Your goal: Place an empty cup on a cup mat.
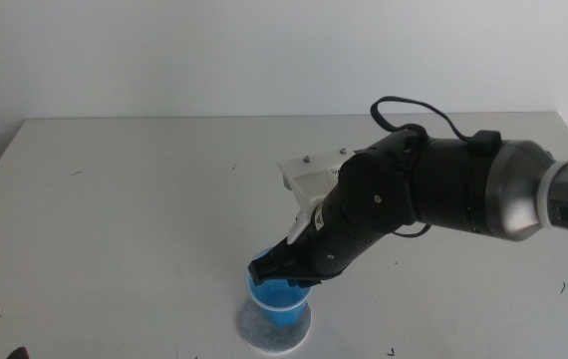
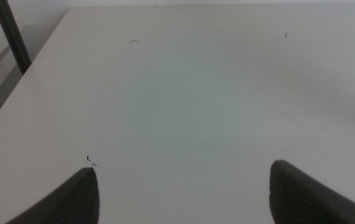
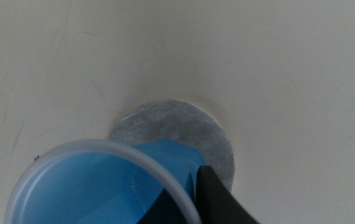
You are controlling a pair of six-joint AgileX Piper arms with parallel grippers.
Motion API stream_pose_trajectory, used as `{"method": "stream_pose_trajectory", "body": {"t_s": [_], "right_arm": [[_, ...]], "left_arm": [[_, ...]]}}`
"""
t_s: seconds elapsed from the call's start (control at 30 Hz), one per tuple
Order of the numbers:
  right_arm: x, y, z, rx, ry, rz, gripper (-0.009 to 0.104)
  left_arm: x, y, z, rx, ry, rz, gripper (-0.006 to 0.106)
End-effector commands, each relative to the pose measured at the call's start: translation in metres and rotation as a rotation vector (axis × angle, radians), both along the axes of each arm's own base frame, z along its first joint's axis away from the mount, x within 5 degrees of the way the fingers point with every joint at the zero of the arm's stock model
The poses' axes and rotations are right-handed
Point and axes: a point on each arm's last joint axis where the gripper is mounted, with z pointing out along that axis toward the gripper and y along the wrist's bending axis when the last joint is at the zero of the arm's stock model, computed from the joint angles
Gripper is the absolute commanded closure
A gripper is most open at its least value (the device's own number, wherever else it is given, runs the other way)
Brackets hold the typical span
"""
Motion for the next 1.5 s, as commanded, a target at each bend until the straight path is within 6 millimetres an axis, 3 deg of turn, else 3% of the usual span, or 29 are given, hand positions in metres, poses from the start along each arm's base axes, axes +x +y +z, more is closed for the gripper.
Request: {"method": "stream_pose_trajectory", "body": {"t_s": [0.0, 0.33, 0.63, 1.0, 1.2, 1.33, 1.47], "right_arm": [[0.002, 0.003, 0.018, 0.064, -0.069, 0.003, 0.096], [0.005, 0.007, 0.001, 0.053, -0.028, 0.000, 0.096], [0.004, 0.008, 0.000, 0.047, -0.034, 0.017, 0.095], [0.007, 0.010, 0.009, 0.059, -0.043, 0.017, 0.044], [0.012, 0.007, 0.040, 0.062, -0.044, 0.016, 0.023], [0.009, -0.007, 0.077, 0.066, -0.110, 0.031, 0.021], [-0.007, -0.026, 0.120, 0.085, -0.224, 0.044, 0.021]], "left_arm": [[0.001, -0.001, 0.009, -0.008, -0.085, -0.004, -0.005], [0.001, -0.001, 0.009, -0.008, -0.085, -0.004, -0.005], [0.001, -0.001, 0.009, -0.008, -0.085, -0.004, -0.005], [0.001, -0.001, 0.009, -0.008, -0.085, -0.004, -0.005], [0.001, -0.001, 0.009, -0.008, -0.085, -0.004, -0.005], [0.001, -0.001, 0.009, -0.008, -0.085, -0.004, -0.005], [0.001, -0.001, 0.009, -0.008, -0.085, -0.004, -0.005]]}}
